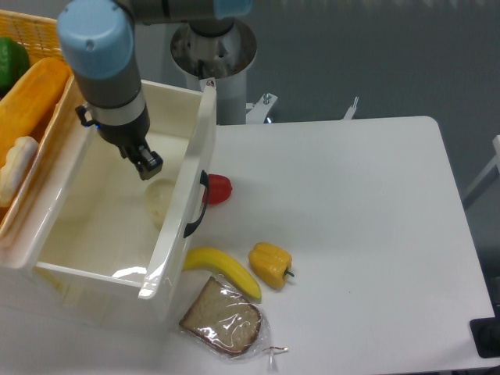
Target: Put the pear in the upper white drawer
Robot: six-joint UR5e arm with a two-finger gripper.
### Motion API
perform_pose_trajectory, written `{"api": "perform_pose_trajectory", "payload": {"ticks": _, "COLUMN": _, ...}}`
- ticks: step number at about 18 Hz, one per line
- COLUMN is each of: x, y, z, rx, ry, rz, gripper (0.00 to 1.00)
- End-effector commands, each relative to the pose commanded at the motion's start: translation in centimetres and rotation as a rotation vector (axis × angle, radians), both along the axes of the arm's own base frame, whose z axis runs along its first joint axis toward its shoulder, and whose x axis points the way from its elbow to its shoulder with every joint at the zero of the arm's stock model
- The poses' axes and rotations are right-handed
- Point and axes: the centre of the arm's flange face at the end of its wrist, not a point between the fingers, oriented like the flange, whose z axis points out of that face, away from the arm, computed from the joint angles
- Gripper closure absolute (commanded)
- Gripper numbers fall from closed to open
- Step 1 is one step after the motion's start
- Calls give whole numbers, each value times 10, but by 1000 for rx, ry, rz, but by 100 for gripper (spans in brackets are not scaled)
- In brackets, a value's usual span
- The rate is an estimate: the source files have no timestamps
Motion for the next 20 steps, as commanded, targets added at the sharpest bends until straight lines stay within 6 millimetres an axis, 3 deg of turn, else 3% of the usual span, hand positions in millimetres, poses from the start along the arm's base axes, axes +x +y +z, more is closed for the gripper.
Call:
{"api": "perform_pose_trajectory", "payload": {"ticks": 3, "x": -30, "y": -22, "z": 17, "rx": 53, "ry": 14, "rz": 1, "gripper": 23}}
{"api": "perform_pose_trajectory", "payload": {"ticks": 6, "x": -81, "y": -48, "z": 21, "rx": 78, "ry": 24, "rz": 71, "gripper": 0}}
{"api": "perform_pose_trajectory", "payload": {"ticks": 10, "x": -127, "y": -75, "z": 12, "rx": 85, "ry": 36, "rz": 164, "gripper": 0}}
{"api": "perform_pose_trajectory", "payload": {"ticks": 12, "x": -161, "y": -95, "z": -7, "rx": 65, "ry": 24, "rz": 208, "gripper": 0}}
{"api": "perform_pose_trajectory", "payload": {"ticks": 16, "x": -210, "y": -106, "z": -83, "rx": -46, "ry": -1, "rz": 106, "gripper": 0}}
{"api": "perform_pose_trajectory", "payload": {"ticks": 20, "x": -257, "y": -109, "z": -135, "rx": -78, "ry": -2, "rz": 118, "gripper": 0}}
